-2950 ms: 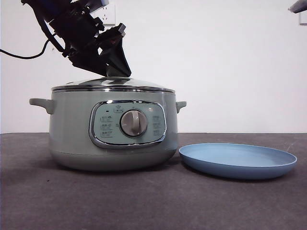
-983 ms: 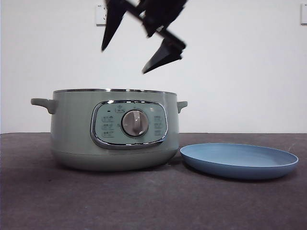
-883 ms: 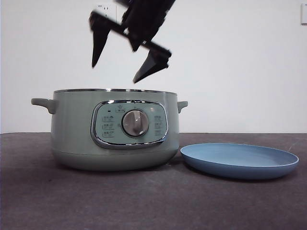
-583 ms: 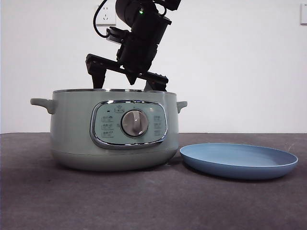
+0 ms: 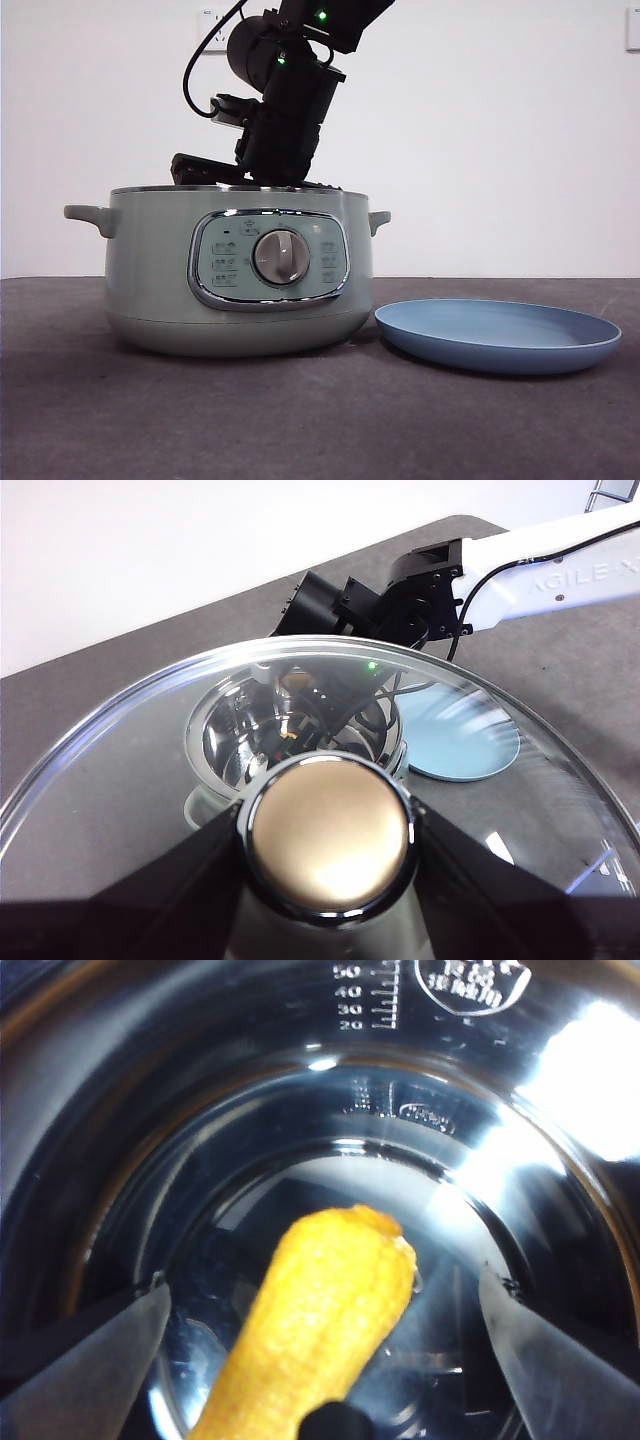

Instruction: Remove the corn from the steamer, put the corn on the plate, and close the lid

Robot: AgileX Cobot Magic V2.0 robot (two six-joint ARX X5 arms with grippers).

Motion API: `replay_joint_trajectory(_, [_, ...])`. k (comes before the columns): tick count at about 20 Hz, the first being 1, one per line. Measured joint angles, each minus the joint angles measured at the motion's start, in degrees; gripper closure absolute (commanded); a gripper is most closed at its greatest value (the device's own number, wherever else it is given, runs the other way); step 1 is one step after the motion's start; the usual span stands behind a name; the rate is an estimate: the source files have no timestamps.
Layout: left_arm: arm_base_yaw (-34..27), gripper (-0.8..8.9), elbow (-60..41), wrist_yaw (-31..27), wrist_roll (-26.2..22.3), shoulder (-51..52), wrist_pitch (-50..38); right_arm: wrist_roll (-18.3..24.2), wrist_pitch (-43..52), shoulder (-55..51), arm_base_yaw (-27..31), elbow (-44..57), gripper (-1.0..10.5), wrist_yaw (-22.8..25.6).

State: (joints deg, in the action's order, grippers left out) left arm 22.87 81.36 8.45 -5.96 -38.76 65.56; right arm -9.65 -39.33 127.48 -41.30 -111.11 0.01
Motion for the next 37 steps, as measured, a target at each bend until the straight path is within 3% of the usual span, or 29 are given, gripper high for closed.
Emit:
replay_joint_trajectory(3, [0.0, 8.22, 0.0, 0.0, 0.0, 0.0, 0.52, 0.0, -0.35, 0.0, 0.02, 0.0, 5.3, -0.02])
replay_joint_trajectory(5, [0.0, 8.22, 0.0, 0.0, 0.0, 0.0, 0.92, 0.0, -1.53, 0.0, 0.04, 0.0, 6.3, -0.02])
replay_joint_trajectory(10, [0.0, 8.22, 0.0, 0.0, 0.0, 0.0, 0.9, 0.0, -3.41, 0.0, 0.0, 0.0, 6.5, -2.97])
replay_joint_trajectory(12, [0.0, 8.22, 0.0, 0.0, 0.0, 0.0, 0.9, -0.02, -3.52, 0.0, -0.11, 0.0, 8.5, -3.02])
replay_joint_trajectory(14, [0.0, 8.22, 0.0, 0.0, 0.0, 0.0, 0.9, -0.02, -3.19, 0.0, -0.11, 0.0, 9.6, -3.02])
replay_joint_trajectory(19, [0.0, 8.22, 0.0, 0.0, 0.0, 0.0, 0.87, 0.02, -2.34, -0.79, -0.17, 0.0, 9.6, -4.46])
replay_joint_trajectory(22, [0.0, 8.22, 0.0, -0.02, 0.0, 0.0, 0.83, 0.31, -2.6, -10.97, -0.26, 0.02, 9.6, -4.15])
replay_joint_trajectory(24, [0.0, 8.22, 0.0, 0.09, 0.0, 0.0, 0.79, 1.7, -4.28, -19.34, 0.24, -0.37, 9.6, 0.09])
replay_joint_trajectory(30, [0.0, 8.22, 0.0, 0.22, 0.0, 0.0, 0.81, 4.57, -18.14, -26.43, 9.46, -0.35, 9.6, 1.79])
replay_joint_trajectory(33, [0.0, 8.22, 0.0, 0.22, 0.0, 0.0, 0.81, 5.03, -17.86, -26.53, 12.24, 1.62, 9.6, 1.75])
replay_joint_trajectory(37, [0.0, 8.22, 0.0, 0.22, 0.0, 0.0, 0.81, 5.11, -12.52, -26.69, 14.95, 12.04, 9.6, 1.51])
